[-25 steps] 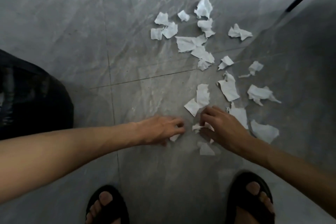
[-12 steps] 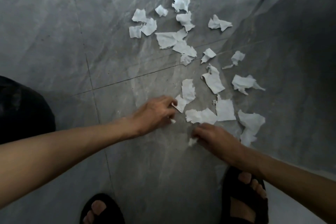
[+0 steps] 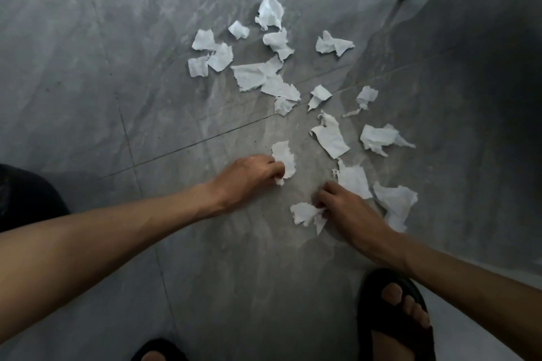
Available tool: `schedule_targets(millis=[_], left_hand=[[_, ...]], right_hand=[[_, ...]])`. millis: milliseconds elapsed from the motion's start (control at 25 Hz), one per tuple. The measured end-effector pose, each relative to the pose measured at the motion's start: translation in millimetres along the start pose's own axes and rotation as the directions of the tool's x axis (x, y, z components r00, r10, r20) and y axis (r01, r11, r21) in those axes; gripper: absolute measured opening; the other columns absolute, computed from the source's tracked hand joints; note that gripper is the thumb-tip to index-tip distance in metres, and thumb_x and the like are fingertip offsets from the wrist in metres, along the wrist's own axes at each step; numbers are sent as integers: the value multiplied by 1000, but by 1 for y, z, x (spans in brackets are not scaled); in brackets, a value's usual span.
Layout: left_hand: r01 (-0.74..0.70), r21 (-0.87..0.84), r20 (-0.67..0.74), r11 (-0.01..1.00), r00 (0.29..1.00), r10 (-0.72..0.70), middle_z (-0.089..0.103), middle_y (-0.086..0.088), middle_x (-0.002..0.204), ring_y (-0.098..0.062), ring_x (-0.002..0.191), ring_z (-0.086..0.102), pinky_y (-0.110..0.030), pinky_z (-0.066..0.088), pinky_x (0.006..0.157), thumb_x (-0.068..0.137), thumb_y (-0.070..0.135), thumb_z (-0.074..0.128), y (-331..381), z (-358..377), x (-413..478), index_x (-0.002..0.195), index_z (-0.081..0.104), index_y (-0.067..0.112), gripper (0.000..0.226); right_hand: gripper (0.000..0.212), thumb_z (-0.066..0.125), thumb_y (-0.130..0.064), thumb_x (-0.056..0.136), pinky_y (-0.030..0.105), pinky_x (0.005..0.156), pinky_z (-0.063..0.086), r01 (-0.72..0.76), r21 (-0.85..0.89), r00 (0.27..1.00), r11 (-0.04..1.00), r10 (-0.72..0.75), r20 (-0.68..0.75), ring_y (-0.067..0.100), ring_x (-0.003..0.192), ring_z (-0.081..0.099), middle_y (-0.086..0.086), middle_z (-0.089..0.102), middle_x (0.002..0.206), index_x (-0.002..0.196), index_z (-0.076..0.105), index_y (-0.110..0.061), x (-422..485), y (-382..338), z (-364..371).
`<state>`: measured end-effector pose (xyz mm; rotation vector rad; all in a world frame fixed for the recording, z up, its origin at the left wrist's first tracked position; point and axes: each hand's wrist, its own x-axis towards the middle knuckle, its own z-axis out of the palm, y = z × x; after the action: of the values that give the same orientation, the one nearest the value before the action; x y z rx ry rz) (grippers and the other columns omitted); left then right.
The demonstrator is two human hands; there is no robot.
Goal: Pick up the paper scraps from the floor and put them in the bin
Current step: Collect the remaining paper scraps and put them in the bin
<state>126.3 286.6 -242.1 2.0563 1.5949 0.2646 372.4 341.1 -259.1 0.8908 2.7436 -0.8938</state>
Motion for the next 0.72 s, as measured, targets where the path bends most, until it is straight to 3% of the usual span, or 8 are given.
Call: schedule_targets(millis=[80,160,240,360,560,600,720], left_hand=[[39,-58,-31,998,999,-41,66,-8,91,-25,79,63,-34,50,68,84,16,66,-3,-5,11,114,54,12,33],[171,-80,23,982,985,-170,67,-8,95,-24,82,62,-34,48,70,83,16,68,-7,-6,28,126,46,16,48],[203,4,97,979,975,-202,66,-10,102,-27,89,63,-34,48,73,85,17,65,-9,-2,42,119,51,15,38],[152,73,110,986,981,-159,63,-15,99,-33,87,62,-38,48,70,85,15,61,-6,2,48,93,61,9,10],[102,29,50,994,993,-104,59,-10,114,-28,83,62,-35,49,69,85,10,60,-1,-23,30,89,60,7,5],[87,8,42,996,995,-87,62,-9,112,-26,82,63,-32,48,69,85,9,61,1,-37,26,88,60,6,4],[120,-17,-47,993,992,-121,68,-8,79,-21,70,61,-28,43,63,83,10,65,10,-90,10,82,61,7,5]], right_hand=[[14,60,-10,78,20,64,37,-12,26,1000,1000,12,-26,13,78,52,-3,49,96,88,55,-20,0,2,-1],[17,63,-9,75,20,67,37,-42,89,997,995,48,-63,12,81,52,-4,48,96,87,57,-20,2,1,-5],[19,66,-7,72,21,69,38,-66,155,991,986,83,-102,14,83,53,-6,47,94,86,58,-19,4,-1,-10],[18,70,-8,72,21,69,38,-130,224,974,966,166,-152,11,79,51,-6,51,92,85,62,-17,6,-8,-17],[10,72,-14,77,28,72,48,-284,358,921,890,357,-154,12,77,56,-2,57,92,86,68,-17,7,-19,-34],[9,72,-15,78,26,71,49,-299,379,914,876,376,-149,11,76,58,-2,58,92,86,69,-16,9,-22,-38],[5,72,-17,78,10,58,42,-297,475,908,829,399,-129,5,68,59,-3,65,82,81,69,-17,20,-42,-49]])
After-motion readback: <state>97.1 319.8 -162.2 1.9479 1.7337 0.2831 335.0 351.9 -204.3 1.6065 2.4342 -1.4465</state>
